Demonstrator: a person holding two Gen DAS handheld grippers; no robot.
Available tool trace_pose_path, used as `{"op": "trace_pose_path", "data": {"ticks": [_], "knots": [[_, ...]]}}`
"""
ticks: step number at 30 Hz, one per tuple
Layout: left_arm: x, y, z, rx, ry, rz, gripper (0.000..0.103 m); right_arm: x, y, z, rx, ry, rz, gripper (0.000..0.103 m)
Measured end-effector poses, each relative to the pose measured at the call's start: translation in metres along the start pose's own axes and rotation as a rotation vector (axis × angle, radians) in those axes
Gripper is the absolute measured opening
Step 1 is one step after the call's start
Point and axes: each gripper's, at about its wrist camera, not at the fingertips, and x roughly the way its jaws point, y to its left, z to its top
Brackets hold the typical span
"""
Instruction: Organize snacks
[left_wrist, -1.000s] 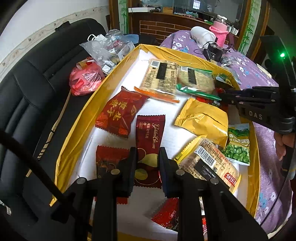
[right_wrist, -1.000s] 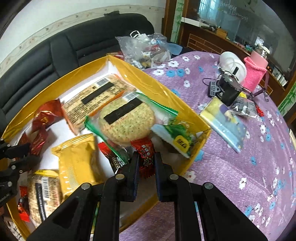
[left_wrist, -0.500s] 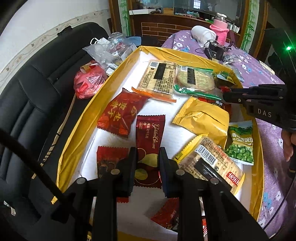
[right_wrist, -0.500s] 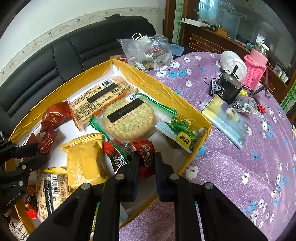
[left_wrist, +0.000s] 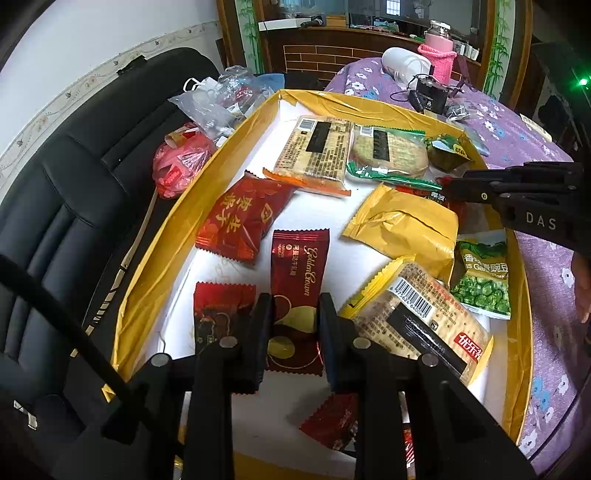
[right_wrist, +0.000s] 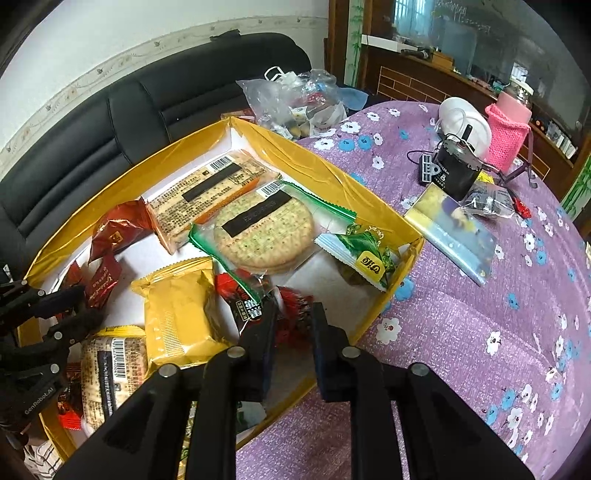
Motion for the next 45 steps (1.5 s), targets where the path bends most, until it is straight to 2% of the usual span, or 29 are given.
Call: {"op": "trace_pose_path", "data": {"ticks": [3,5,6,8,10,11,12,16,18,24,33,36,38,40,45], "knots": [[-0.002,0.000,-0.001,-0.002,-0.005,0.003,0.034,-0.006,0.000,-0.001,0.008,-0.017,0.005,0.034],[-0.004,0.000,-0.001,-0.006,-0.016,0.012,0.050,-0.011,-0.001,-0.003,0.021,-0.028,0.016,0.036],[-0.004,0.001,-0.001,-0.011,-0.023,0.015,0.055,-0.013,-0.002,-0.004,0.027,-0.032,0.024,0.038],[-0.008,0.004,-0.002,-0.032,-0.043,0.010,0.072,-0.019,-0.004,-0.007,0.044,-0.047,0.042,0.040],[-0.011,0.006,-0.003,-0.048,-0.057,-0.002,0.078,-0.026,-0.006,-0.011,0.054,-0.061,0.055,0.044],[-0.013,0.007,-0.003,-0.052,-0.061,-0.005,0.080,-0.030,-0.007,-0.013,0.062,-0.067,0.056,0.050],[-0.013,0.007,-0.003,-0.053,-0.062,-0.004,0.081,-0.033,-0.007,-0.014,0.069,-0.073,0.055,0.057],[-0.015,0.002,-0.004,-0.036,-0.068,0.005,0.082,-0.046,-0.010,-0.023,0.101,-0.092,0.090,0.060],[-0.016,0.000,-0.004,-0.031,-0.071,0.003,0.085,-0.052,-0.010,-0.028,0.115,-0.096,0.113,0.069],[-0.022,-0.001,-0.007,-0.031,-0.082,-0.016,0.088,-0.068,-0.007,-0.047,0.141,-0.097,0.165,0.080],[-0.036,0.001,-0.017,-0.048,-0.116,-0.041,0.091,-0.091,-0.002,-0.073,0.123,-0.105,0.154,0.085],[-0.038,0.003,-0.020,-0.065,-0.100,-0.055,0.094,-0.095,-0.003,-0.078,0.133,-0.103,0.152,0.088],[-0.040,0.002,-0.022,-0.063,-0.098,-0.034,0.096,-0.098,-0.002,-0.081,0.144,-0.114,0.148,0.091],[-0.043,-0.001,-0.025,-0.051,-0.108,-0.009,0.097,-0.099,-0.002,-0.084,0.157,-0.124,0.141,0.103],[-0.048,-0.005,-0.031,-0.033,-0.120,0.059,0.097,-0.098,0.004,-0.088,0.163,-0.124,0.153,0.103]]}}
